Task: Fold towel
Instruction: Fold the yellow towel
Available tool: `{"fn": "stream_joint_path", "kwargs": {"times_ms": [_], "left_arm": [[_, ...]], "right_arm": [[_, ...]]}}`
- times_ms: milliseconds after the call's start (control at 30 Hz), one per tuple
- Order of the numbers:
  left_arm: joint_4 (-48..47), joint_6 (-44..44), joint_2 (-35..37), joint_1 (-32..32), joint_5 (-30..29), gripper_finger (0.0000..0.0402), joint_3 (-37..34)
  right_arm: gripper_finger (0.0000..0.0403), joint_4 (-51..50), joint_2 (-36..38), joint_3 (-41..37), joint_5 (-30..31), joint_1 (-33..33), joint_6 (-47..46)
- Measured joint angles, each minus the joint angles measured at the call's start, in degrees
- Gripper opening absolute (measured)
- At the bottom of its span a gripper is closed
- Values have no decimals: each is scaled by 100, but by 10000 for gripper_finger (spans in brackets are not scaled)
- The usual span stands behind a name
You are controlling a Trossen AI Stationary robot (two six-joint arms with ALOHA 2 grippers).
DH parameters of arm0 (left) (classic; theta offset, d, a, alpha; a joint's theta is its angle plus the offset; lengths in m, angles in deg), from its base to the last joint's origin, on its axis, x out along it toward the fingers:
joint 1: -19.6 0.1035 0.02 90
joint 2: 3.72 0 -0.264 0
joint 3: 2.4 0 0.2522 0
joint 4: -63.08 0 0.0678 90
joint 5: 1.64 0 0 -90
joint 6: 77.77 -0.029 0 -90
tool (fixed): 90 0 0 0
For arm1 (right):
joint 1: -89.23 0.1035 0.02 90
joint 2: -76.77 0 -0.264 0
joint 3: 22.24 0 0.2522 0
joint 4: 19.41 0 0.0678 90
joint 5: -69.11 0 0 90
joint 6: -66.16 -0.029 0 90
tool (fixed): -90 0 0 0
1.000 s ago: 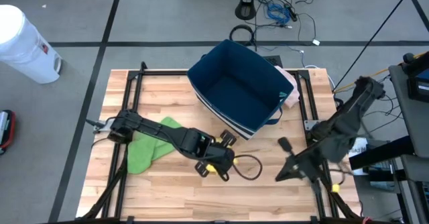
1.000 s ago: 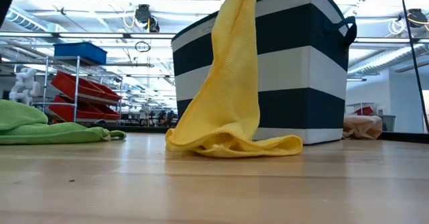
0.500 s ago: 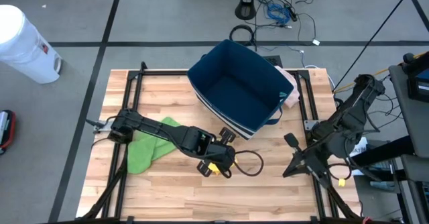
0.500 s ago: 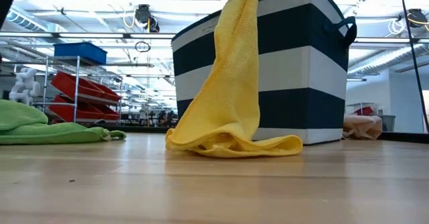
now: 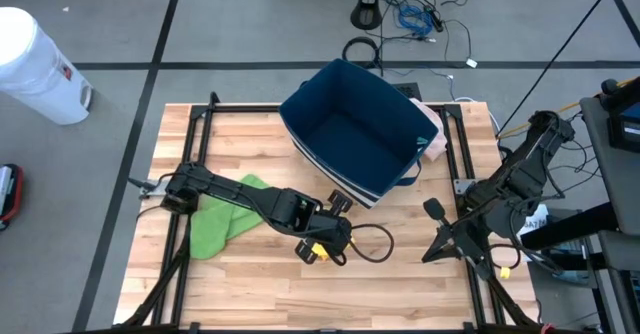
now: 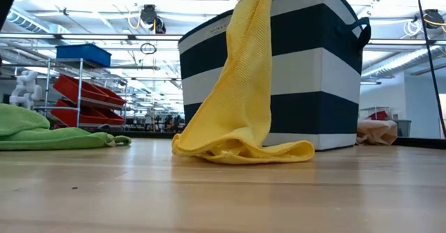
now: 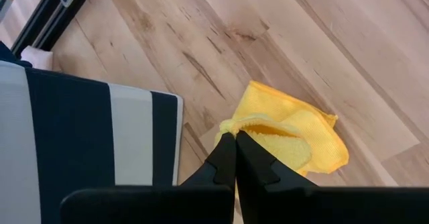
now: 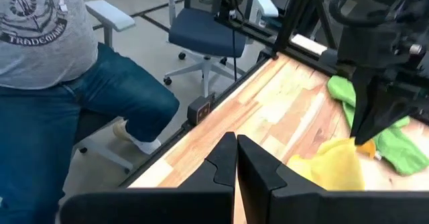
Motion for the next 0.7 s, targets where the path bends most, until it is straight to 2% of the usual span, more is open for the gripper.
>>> {"fn": "stream_joint_path", "kwargs": {"times_ms": [533, 700], "left_arm": [[-1, -3, 0, 0, -2, 0, 0], [358, -1576, 0, 37, -42, 0, 0]], "right_arm": [[0, -156, 0, 0, 0, 0, -191], [0, -116, 0, 0, 2, 0, -214]]}}
